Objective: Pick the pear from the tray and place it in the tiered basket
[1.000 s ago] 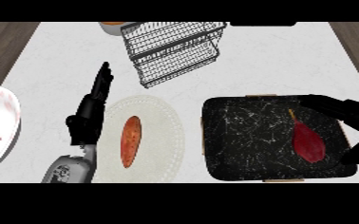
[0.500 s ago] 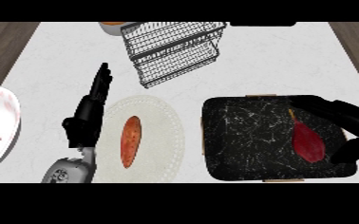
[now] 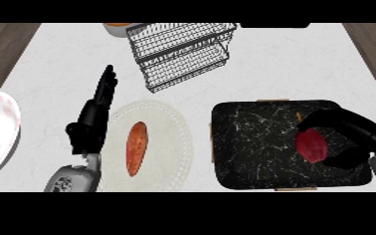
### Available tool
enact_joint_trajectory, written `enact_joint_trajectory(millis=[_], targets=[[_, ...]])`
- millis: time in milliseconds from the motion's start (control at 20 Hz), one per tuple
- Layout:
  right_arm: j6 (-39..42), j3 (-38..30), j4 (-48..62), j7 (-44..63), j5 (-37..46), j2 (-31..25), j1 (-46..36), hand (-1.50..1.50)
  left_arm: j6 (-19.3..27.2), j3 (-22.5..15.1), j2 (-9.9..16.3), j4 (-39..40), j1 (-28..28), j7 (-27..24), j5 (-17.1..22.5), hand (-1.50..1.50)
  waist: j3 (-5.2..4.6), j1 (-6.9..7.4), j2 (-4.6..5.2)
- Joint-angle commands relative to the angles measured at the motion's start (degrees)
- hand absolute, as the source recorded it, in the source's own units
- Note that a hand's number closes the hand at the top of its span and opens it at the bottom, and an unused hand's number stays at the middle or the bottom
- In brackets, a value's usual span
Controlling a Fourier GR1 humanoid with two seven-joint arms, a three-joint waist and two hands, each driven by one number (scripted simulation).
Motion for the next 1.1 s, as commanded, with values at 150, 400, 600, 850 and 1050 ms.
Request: enact_joint_trajectory(millis=[150,400,600,850,1050], targets=[[-10.3,-1.4,-1.7,-2.8,2.5,5.5,2.0,1.50,0.8,-0.5,-1.6,0.3,-0.5,-0.1,-1.6,0.00,0.35,-0.14,0.11],[-10.3,7.8,-10.1,23.0,16.1,12.4,-2.6,1.50,0.5,-1.1,-2.0,2.2,1.1,-1.4,-1.6,0.00,-0.14,0.52,-0.31],[-5.5,13.0,-11.0,36.0,26.8,13.3,-5.4,1.50,-0.7,-1.7,-1.6,1.8,0.0,0.0,-1.4,0.00,-0.73,2.61,-0.72],[2.0,17.9,-16.2,55.8,33.8,25.9,-8.8,1.50,-0.7,-0.8,-1.5,2.3,-1.4,0.3,-1.0,0.00,-0.21,1.60,-0.79],[7.5,21.2,-21.6,72.3,38.9,35.5,-12.1,1.50,-0.1,0.2,-1.3,2.6,-1.6,-0.1,-0.9,0.00,0.01,0.64,-0.84]])
